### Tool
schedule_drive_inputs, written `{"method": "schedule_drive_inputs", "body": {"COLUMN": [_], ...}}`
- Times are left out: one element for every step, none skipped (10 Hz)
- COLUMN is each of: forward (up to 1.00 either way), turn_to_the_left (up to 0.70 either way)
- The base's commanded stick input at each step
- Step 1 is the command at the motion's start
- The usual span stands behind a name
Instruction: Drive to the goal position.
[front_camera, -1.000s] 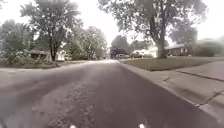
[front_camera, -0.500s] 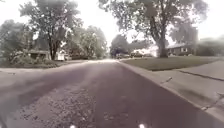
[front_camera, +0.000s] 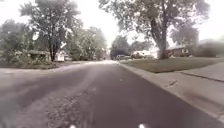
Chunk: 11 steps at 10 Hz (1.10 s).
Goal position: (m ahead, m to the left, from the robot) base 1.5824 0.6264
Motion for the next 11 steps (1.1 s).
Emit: {"method": "schedule_drive_inputs", "body": {"forward": [0.7,0.7,0.7,0.7,0.7,0.7,0.7,0.7,0.7,0.7,0.7], "turn_to_the_left": [0.0,0.0,0.0,0.0,-0.04,-0.12,-0.2,-0.29,-0.33,-0.24,-0.16]}}
